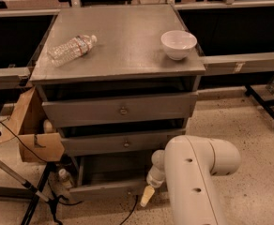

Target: Open bottom drawer

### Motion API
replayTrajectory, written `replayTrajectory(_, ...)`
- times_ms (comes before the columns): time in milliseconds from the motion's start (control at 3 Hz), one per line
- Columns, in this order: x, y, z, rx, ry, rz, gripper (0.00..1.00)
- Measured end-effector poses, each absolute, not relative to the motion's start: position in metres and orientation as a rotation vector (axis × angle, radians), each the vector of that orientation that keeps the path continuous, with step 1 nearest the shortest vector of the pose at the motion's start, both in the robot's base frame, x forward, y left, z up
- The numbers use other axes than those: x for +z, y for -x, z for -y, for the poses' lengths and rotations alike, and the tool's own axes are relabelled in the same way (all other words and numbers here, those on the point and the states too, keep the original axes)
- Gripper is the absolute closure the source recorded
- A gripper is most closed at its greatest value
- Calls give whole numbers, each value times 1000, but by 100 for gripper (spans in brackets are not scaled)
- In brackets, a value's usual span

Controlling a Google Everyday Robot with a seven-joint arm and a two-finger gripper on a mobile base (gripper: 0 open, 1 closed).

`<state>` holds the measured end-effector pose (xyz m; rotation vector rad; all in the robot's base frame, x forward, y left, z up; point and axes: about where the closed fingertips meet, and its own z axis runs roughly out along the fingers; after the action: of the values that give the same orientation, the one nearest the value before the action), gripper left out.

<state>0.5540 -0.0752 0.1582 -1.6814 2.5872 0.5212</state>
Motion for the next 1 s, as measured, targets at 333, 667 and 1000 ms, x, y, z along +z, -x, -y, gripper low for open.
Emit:
replayTrajectory(333, 162, -556, 75, 521, 1681, -2588, 0)
replayTrajectory(667, 163, -554, 76, 521, 1680, -2592, 2)
replayTrajectory(1000, 164, -542, 81, 521, 1669, -2615, 24)
